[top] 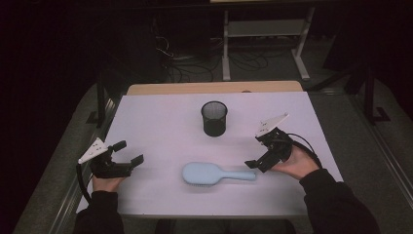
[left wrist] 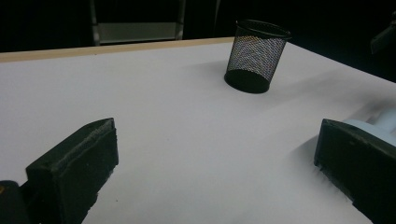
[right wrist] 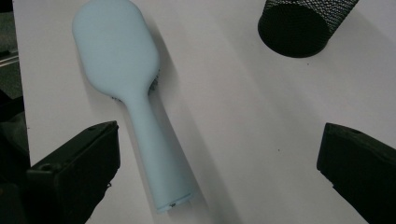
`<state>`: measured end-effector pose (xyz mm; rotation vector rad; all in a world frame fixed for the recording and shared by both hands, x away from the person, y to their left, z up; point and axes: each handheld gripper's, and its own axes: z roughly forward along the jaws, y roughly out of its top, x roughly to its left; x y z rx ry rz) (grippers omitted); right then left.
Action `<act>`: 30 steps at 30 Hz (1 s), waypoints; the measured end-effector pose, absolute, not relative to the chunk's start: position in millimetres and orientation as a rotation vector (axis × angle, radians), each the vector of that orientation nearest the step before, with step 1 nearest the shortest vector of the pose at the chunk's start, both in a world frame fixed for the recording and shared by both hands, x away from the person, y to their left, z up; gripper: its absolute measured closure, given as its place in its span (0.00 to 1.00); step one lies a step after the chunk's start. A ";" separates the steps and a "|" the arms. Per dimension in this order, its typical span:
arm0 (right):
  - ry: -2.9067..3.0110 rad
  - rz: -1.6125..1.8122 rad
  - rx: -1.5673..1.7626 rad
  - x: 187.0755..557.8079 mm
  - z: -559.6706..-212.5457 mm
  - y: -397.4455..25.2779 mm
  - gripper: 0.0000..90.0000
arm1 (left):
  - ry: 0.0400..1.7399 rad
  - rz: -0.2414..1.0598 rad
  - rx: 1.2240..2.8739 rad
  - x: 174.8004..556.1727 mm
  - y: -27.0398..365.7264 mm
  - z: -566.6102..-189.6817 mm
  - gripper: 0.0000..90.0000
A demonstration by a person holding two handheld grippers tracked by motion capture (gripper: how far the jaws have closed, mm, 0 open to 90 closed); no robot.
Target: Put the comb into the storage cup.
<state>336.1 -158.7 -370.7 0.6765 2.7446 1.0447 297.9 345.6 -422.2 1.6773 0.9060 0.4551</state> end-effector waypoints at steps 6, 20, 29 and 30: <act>2.769 1.030 0.646 338.1 -374.3 -151.9 0.00 | 0.907 0.455 1.674 297.9 345.6 -422.2 0.00; 2.816 1.002 0.591 338.4 -378.9 -136.7 0.00 | 0.903 0.459 1.676 298.1 345.8 -421.9 0.00; 2.872 0.997 0.517 333.1 -381.9 -116.2 0.00 | 0.903 0.458 1.677 298.0 345.5 -421.9 0.00; 2.878 0.991 0.502 332.5 -382.3 -113.9 0.00 | 0.903 0.457 1.676 297.9 345.5 -421.9 0.00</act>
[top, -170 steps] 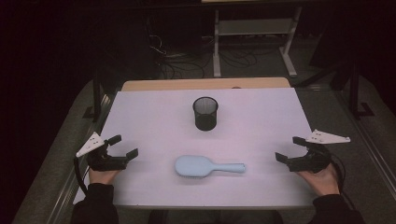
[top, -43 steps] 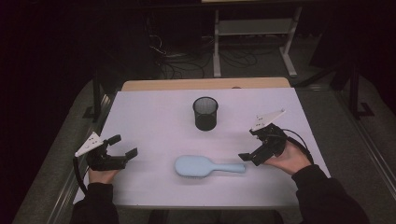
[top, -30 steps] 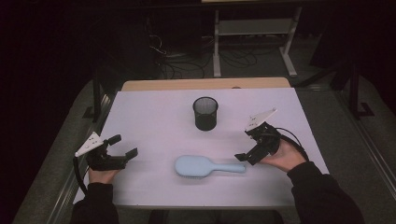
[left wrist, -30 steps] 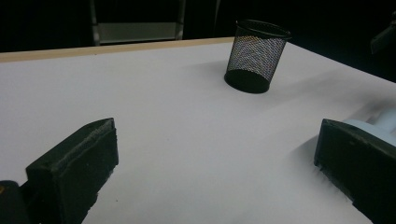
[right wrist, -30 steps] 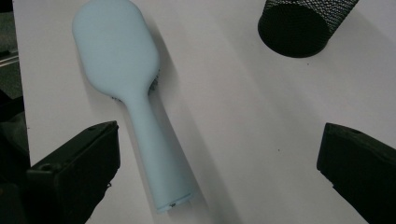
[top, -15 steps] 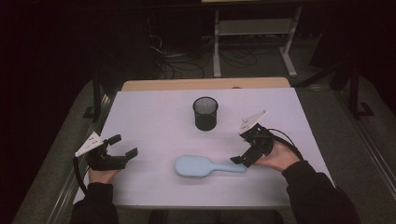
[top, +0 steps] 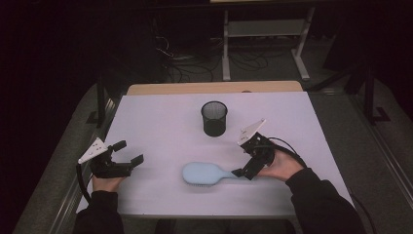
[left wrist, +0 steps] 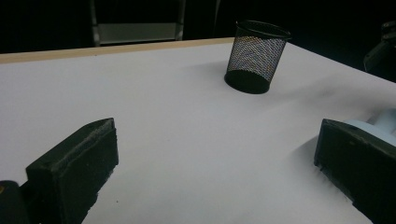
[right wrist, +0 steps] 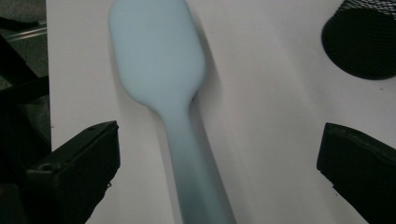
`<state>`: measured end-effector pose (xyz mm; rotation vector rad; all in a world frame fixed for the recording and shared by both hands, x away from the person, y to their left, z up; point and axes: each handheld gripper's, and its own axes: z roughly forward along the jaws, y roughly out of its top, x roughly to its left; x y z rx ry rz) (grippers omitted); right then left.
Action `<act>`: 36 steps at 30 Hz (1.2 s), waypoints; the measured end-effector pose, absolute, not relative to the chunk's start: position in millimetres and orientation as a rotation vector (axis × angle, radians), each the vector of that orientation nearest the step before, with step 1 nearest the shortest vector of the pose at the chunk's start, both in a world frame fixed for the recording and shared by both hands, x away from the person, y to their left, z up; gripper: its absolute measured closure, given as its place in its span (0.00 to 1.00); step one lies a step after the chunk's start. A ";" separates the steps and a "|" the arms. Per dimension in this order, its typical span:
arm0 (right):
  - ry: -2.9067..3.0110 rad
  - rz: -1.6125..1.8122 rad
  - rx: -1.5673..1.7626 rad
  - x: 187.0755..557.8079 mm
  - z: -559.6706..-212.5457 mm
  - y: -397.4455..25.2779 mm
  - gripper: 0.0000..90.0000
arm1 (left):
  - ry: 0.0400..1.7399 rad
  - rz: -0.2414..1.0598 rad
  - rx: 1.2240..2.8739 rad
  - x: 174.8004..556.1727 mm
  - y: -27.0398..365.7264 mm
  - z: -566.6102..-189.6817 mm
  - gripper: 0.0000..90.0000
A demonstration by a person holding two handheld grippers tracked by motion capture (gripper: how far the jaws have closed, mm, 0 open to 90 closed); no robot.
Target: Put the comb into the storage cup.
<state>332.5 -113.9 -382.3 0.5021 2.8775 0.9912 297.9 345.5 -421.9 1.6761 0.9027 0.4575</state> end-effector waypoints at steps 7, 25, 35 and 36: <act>2.907 0.954 0.444 328.9 -385.9 -101.4 0.00 | 0.902 0.457 1.677 298.0 345.5 -421.9 0.00; 2.972 0.866 0.340 323.9 -400.1 -78.7 0.00 | 0.901 0.457 1.678 297.9 345.4 -421.9 0.00; 3.018 0.811 0.295 323.5 -407.8 -69.3 0.04 | 0.902 0.456 1.682 297.5 345.6 -422.2 0.00; 3.021 0.808 0.290 323.8 -408.4 -68.8 0.05 | 0.901 0.457 1.682 297.4 345.5 -422.2 0.00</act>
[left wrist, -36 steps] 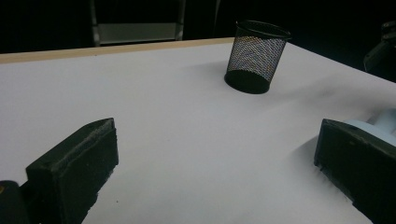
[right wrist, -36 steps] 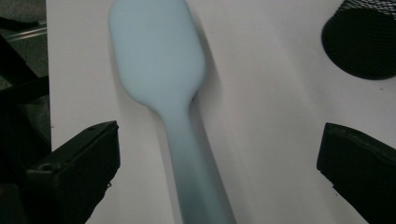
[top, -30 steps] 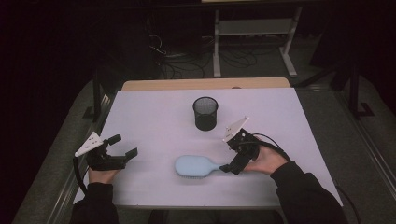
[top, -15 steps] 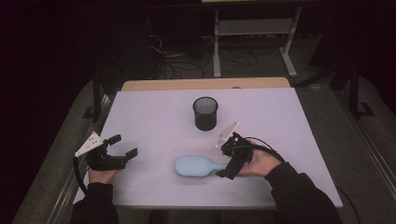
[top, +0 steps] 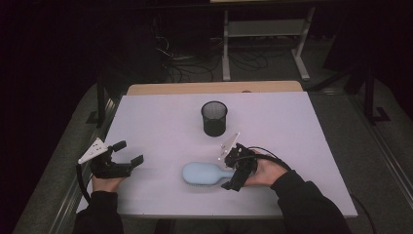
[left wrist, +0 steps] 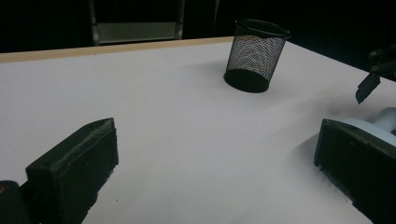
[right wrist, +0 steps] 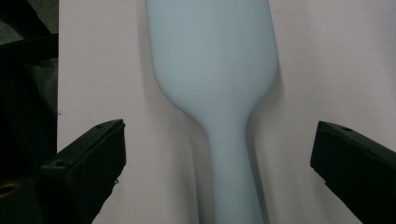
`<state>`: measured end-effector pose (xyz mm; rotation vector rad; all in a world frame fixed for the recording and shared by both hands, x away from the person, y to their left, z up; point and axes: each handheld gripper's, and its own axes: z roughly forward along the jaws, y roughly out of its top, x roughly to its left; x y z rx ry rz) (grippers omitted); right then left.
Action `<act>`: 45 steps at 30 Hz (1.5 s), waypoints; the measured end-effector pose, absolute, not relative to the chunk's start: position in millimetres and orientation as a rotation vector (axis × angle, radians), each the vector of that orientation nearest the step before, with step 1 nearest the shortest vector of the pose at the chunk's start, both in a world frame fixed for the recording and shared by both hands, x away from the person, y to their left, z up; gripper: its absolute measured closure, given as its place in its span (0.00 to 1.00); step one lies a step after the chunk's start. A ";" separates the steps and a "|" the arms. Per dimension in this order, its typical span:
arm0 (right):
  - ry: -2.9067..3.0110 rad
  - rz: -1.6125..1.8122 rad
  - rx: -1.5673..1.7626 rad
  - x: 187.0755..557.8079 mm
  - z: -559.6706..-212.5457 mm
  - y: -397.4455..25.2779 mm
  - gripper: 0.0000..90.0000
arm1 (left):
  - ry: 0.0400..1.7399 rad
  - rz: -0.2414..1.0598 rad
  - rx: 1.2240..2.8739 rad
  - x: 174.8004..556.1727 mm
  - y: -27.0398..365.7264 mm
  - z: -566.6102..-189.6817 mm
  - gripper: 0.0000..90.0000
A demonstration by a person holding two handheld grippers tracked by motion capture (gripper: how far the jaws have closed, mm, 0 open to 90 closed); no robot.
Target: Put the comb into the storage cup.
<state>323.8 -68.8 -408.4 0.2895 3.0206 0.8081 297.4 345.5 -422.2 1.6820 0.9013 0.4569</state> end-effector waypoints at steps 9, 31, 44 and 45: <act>3.073 0.764 0.280 324.7 -412.3 -64.4 0.22 | 0.901 0.453 1.683 297.8 345.0 -422.5 0.00; 3.069 0.665 0.236 326.3 -419.8 -56.2 0.64 | 0.901 0.449 1.684 298.7 345.0 -423.0 0.00; 3.053 0.644 0.190 324.6 -418.9 -58.2 0.74 | 0.902 0.448 1.685 298.8 345.0 -423.2 0.00; 3.056 0.648 0.190 324.8 -418.9 -58.7 0.74 | 0.903 0.448 1.685 298.8 345.1 -423.2 0.00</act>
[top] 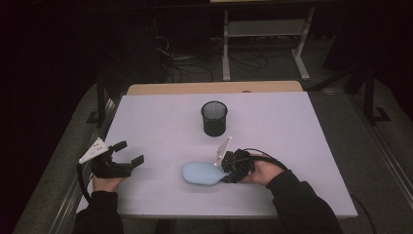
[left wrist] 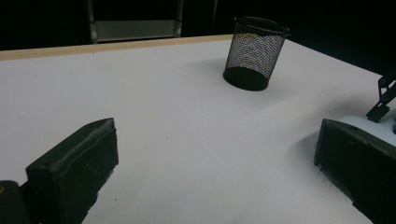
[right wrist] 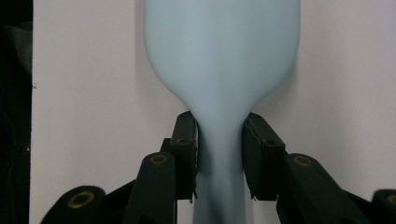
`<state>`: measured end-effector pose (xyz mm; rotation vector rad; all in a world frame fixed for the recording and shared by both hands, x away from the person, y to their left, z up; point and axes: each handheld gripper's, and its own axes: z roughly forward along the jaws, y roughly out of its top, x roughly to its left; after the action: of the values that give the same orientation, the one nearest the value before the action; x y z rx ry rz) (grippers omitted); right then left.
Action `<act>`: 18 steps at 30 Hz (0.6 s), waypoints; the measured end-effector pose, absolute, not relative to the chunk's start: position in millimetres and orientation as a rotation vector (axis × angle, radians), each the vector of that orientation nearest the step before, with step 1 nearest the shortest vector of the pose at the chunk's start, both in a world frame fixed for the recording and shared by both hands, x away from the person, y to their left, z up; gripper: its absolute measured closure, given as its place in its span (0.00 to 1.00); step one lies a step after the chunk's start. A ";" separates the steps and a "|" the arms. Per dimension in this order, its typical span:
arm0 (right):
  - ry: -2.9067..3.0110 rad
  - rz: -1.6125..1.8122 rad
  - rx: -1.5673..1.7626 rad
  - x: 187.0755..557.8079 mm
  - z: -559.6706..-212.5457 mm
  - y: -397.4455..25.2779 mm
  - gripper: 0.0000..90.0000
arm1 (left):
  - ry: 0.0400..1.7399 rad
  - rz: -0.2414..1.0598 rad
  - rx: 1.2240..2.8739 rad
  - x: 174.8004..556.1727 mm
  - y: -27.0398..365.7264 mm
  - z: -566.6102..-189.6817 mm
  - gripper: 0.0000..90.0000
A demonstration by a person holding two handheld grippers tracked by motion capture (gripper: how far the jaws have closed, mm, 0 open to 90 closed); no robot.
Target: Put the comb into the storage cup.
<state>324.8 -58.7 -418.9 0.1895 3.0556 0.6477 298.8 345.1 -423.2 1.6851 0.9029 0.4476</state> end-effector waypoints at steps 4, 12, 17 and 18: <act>3.058 0.678 0.201 325.6 -417.7 -60.3 0.75 | 0.901 0.447 1.687 298.9 344.9 -423.3 0.00; 3.046 0.758 0.206 326.7 -416.0 -62.8 0.76 | 0.901 0.448 1.685 298.8 345.0 -423.1 0.00; 3.030 0.771 0.208 326.1 -415.9 -62.9 0.76 | 0.899 0.448 1.683 298.7 345.2 -423.0 0.00; 3.026 0.772 0.206 326.0 -415.7 -63.0 0.76 | 0.899 0.448 1.683 298.7 345.2 -423.0 0.00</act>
<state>326.0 -63.0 -415.7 0.2062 3.0259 0.7717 298.7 345.2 -423.0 1.6830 0.8992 0.4481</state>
